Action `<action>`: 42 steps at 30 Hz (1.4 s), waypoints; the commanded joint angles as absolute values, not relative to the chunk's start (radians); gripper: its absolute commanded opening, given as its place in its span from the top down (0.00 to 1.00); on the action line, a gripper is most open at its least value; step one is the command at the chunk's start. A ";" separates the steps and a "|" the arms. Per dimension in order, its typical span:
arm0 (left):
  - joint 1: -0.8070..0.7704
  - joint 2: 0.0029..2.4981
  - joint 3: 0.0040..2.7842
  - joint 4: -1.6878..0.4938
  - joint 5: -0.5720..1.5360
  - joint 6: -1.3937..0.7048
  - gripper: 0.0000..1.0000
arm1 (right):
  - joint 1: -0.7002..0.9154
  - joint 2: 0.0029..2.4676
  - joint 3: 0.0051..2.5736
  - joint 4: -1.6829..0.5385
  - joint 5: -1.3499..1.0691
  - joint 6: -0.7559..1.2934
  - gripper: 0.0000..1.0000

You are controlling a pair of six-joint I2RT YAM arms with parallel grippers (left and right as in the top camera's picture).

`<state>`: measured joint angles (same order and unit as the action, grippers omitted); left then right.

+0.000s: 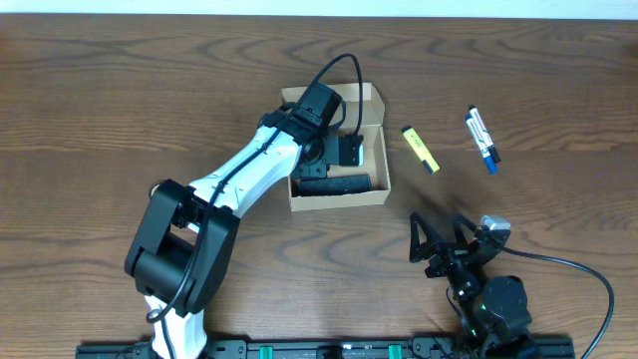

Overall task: Pack container
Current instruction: 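Grasp the red stapler with the left gripper and lower it into the box, then release the stapler and move the left gripper to the correction tape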

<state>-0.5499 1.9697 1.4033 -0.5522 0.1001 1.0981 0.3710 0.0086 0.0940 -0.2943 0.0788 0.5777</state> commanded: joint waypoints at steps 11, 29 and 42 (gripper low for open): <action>-0.544 1.897 1.423 -0.543 0.094 0.949 0.46 | 0.360 0.009 0.091 -0.296 0.085 0.587 0.01; -0.439 1.393 1.423 -0.712 -0.248 0.220 0.04 | 0.360 0.009 0.091 -0.296 0.085 0.587 0.01; -0.361 1.354 1.423 -0.878 -0.146 0.128 0.05 | 0.360 0.009 0.091 -0.296 0.085 0.587 0.01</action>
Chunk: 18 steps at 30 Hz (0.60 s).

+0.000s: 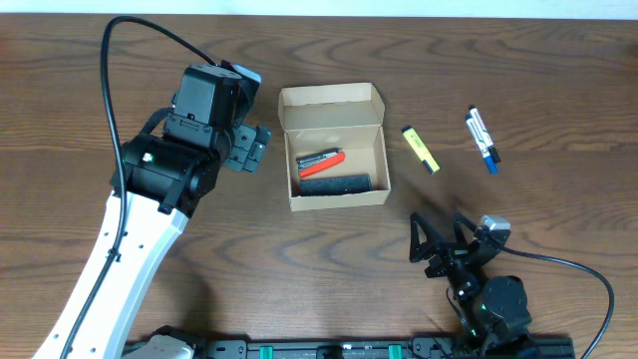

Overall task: Pack container
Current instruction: 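Release the stapler and move the left gripper to the correction tape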

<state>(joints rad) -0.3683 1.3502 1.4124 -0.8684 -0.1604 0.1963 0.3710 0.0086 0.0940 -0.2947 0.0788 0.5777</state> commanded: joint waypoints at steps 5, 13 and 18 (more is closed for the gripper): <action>-0.274 1.387 1.422 -0.948 -0.216 -0.220 0.05 | 0.360 0.009 0.091 -0.296 0.085 0.587 0.01; -0.108 1.418 1.388 -1.044 -0.282 -0.587 0.05 | 0.360 0.009 0.091 -0.296 0.085 0.587 0.01; -0.070 1.436 1.271 -1.024 -0.289 -0.808 0.05 | 0.360 0.009 0.091 -0.296 0.085 0.587 0.01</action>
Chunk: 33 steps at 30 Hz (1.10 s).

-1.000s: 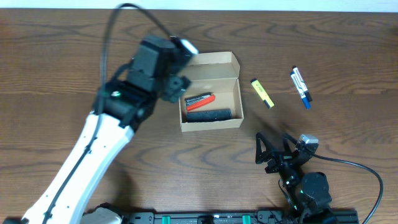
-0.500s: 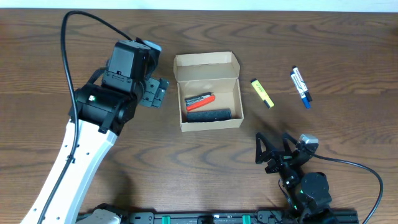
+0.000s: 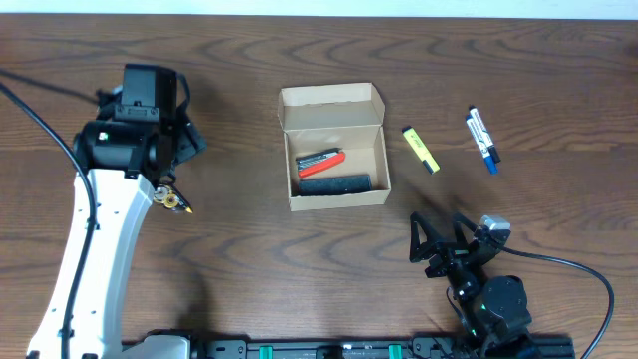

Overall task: Pack container
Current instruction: 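Release the stapler and move the left gripper to the correction tape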

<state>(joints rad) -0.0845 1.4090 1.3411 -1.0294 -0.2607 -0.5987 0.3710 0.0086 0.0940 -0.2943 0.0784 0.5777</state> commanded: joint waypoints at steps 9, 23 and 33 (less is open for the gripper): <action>-0.045 1.460 1.024 -0.795 -0.303 -0.935 0.05 | 0.360 0.009 0.091 -0.296 0.085 0.587 0.01; 0.074 1.670 0.944 -0.573 -0.125 -0.760 0.05 | 0.360 0.009 0.091 -0.296 0.085 0.587 0.01; 0.113 1.757 0.944 -0.518 -0.089 -0.683 0.02 | 0.360 0.009 0.091 -0.296 0.085 0.587 0.01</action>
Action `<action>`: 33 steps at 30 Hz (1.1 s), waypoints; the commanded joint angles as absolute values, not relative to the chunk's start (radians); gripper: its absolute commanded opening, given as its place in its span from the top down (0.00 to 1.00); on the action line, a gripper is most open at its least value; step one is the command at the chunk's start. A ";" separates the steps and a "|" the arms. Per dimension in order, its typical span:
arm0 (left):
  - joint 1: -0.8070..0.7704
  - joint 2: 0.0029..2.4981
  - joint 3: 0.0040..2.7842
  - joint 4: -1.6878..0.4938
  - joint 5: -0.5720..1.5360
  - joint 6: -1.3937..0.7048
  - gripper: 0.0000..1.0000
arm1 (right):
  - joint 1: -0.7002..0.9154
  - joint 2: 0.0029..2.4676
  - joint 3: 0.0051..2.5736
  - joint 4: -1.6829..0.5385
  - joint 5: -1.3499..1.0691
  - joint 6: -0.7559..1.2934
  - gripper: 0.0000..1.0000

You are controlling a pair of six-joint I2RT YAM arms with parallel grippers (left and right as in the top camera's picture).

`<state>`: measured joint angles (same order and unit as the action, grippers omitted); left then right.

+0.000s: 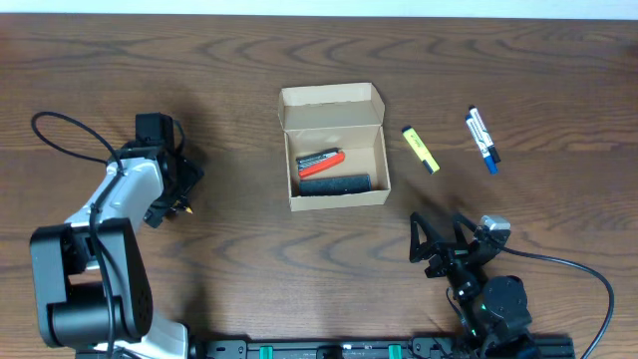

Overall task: Pack container
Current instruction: 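Release the stapler and move the left gripper to the correction tape, then grasp the correction tape with the left gripper and place it in the box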

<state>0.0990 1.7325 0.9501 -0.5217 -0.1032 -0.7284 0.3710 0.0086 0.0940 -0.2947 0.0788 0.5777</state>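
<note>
An open cardboard box [334, 108] stands mid-table with a red pen [321, 160] and a black bar-shaped item [335, 184] inside. My left gripper [185, 179] is low at the left side of the table, well left of the box; its jaws look open with nothing in them. Just below it lies a small dark object with a yellow tip [180, 208]. Right of the box lie a yellow highlighter [420, 149] and two blue-and-black markers [482, 139]. At the front right, my right gripper [436, 242] rests open and holds nothing.
The left arm's cable [70, 130] loops over the table to the left of the gripper. The right arm's base [495, 304] and its cable [588, 274] sit at the front edge. Wood table [249, 259] all around.
My left arm has folded back and come down: the gripper moved slightly right and lower, now right beside the small yellow-tipped object. The right arm and the box contents are unchanged.
First my left gripper was inside the box over the black item. Then it was out, left of the box, with the red pen lying in the box. It then stood far left above a small yellow-tipped object, and now sits low beside it.
</note>
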 commanded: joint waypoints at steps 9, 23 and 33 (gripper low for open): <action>0.125 1.806 0.944 -0.490 -0.070 -0.657 0.20 | 0.360 0.009 0.091 -0.296 0.085 0.587 0.01; 0.125 1.786 0.954 -0.517 -0.055 -0.604 0.53 | 0.360 0.009 0.091 -0.296 0.085 0.587 0.01; 0.120 1.663 1.059 -0.600 -0.055 -0.518 0.65 | 0.360 0.009 0.091 -0.296 0.085 0.587 0.01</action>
<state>0.1177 1.7260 0.9890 -0.5877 -0.0544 -0.5701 0.3710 0.0086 0.0940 -0.2947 0.0788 0.5777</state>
